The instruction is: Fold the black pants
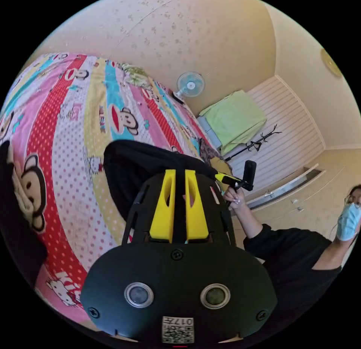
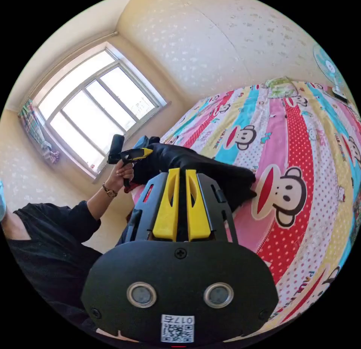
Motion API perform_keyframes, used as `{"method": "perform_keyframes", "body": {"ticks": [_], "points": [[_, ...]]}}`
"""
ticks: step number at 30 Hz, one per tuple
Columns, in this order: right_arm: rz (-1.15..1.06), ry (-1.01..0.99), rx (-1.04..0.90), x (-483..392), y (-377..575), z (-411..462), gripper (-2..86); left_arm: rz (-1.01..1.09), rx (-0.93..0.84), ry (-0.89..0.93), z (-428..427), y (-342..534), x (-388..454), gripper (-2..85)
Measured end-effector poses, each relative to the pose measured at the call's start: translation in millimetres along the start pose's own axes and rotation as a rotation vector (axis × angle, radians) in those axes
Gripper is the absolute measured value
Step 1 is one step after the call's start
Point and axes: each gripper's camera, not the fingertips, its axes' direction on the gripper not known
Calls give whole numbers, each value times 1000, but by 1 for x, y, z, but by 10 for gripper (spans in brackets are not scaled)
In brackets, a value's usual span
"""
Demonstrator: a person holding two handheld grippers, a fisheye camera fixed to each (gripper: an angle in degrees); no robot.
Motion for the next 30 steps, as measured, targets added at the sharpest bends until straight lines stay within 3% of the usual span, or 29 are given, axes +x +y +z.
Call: {"method": "perform_keyframes", "body": {"ticks": [4, 8, 14, 17, 20, 22, 26, 30], "points": [[227, -187, -122, 46, 141, 44, 31, -194, -56, 4, 14, 112, -61, 94], [464, -288, 0, 83, 196, 5, 73, -351, 50, 130, -26, 166, -97, 141], [506, -291, 85, 120, 97, -37, 228, -279, 156, 74, -84, 66, -113, 207], [602, -189, 59, 138, 53, -23, 271, -318, 73, 81, -66, 15, -142, 237], [656, -136, -24, 145, 43, 7, 260, -443, -115, 146, -6, 12, -171, 191], [642, -37, -11, 130, 49, 1, 238, -460, -29, 13, -12, 31, -160, 152], [635, -208, -85, 131, 87, -15, 175, -530, 53, 90, -30, 88, -147, 131], [616, -499, -142, 144, 124, -50, 147, -545, -47, 169, -55, 136, -123, 123]]}}
